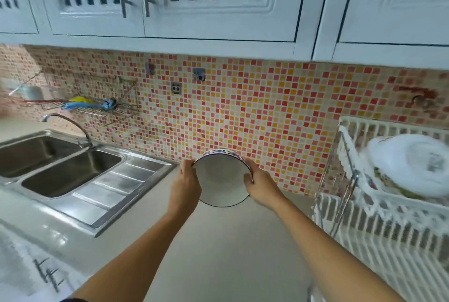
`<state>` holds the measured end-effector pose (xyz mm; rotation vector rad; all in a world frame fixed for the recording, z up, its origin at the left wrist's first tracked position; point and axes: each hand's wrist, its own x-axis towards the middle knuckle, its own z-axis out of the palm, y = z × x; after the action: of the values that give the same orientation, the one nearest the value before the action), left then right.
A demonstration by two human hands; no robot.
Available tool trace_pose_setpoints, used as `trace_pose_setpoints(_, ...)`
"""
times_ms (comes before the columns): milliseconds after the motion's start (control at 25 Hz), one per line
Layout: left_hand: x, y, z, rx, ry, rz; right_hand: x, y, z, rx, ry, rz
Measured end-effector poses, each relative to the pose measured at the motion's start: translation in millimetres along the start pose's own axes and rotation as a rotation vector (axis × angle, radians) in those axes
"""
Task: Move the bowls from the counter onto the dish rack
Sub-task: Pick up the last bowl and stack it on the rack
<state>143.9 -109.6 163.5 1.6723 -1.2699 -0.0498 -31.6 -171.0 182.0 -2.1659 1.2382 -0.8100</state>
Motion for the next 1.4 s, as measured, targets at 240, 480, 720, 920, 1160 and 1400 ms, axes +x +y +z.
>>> trace_pose_setpoints(240, -45.3, 58.2, -46.7, -0.171, 0.001, 0.179, -72.9, -39.0, -44.5, -0.132, 0.243, -0.205)
trace_pose_setpoints(480, -52.5, 135.4, -69.8, -0.365, -0.309, 0.524, -112.7, -51.3, -120.8, -0.241, 0.629, -0.444)
trace_pose_setpoints(720, -69.3, 218.4, -51.0, -0.486, -0.454, 0.603, -160.7, -31.3, -196.3, -0.443, 0.833, -0.523)
trace_pose_setpoints(920, -78.6, 295.5, -0.4, -0.45, -0.629, 0.644, -203.6, 15.4, -269.0, -0.665, 0.867, -0.447)
trace_pose_setpoints(1160, -103.2, 384.2, 73.6, -0.51, -0.671, 0.736, -238.4, 79.7, -375.1, -0.762, 0.742, -0.368)
trace_pose_setpoints(1400, -119.5, 412.6, 155.0, -0.458, -0.533, 0.791, -262.5, 122.3, -443.0, -0.766, 0.241, -0.167)
